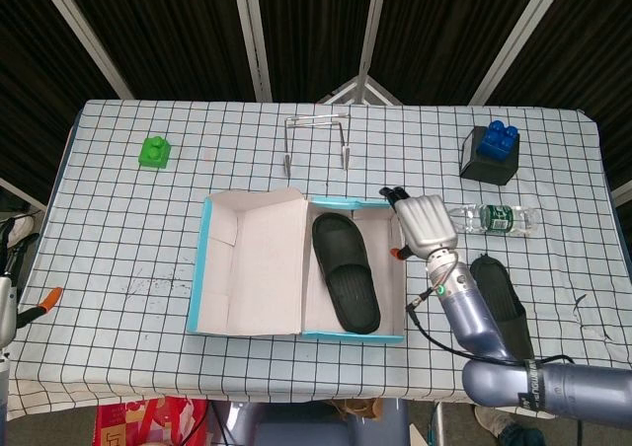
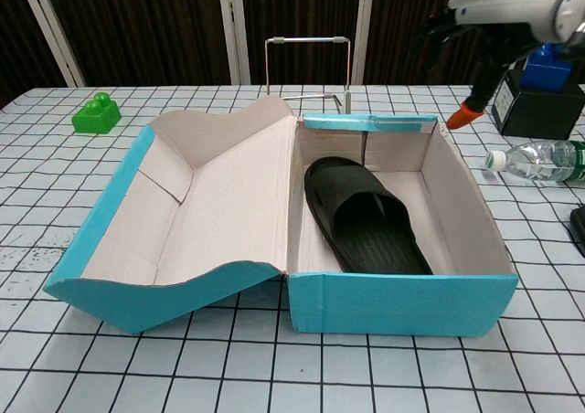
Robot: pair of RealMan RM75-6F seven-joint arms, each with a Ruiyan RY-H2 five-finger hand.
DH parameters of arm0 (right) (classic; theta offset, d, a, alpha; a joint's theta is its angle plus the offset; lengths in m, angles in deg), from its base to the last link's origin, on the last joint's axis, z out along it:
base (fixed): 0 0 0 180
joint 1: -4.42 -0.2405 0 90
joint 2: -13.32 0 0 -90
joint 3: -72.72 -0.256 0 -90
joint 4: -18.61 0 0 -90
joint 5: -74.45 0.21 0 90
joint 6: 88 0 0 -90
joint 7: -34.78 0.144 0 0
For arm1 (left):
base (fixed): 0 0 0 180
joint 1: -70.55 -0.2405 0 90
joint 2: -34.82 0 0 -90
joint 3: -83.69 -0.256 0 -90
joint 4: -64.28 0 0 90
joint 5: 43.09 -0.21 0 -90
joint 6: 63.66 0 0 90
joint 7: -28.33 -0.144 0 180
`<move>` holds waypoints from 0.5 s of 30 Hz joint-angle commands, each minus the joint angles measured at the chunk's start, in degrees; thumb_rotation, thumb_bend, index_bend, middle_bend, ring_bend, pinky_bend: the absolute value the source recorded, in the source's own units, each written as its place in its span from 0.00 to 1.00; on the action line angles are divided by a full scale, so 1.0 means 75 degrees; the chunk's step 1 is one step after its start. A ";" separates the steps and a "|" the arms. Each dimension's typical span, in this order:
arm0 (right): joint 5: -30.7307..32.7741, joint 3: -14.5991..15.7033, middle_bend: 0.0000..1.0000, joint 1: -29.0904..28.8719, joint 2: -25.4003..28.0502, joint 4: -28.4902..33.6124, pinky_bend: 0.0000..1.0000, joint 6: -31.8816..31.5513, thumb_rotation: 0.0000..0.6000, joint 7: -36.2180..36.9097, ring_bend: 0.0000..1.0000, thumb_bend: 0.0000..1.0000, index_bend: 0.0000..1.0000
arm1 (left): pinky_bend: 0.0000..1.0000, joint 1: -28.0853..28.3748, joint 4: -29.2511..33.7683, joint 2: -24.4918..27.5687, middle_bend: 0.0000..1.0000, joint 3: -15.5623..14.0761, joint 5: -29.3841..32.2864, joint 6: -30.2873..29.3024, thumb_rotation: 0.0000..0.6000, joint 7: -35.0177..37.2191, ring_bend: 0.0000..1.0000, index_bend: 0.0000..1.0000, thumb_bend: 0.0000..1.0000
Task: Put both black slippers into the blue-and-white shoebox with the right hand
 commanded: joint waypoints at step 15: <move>-0.2225 0.2079 0.25 0.2871 0.2911 -0.0145 1.00 0.0375 1.00 0.2009 1.00 0.00 0.20 | 0.12 -0.0069 -0.0175 -0.0042 0.00 0.0198 0.0026 -0.0342 1.00 0.0213 0.00 0.19 0.23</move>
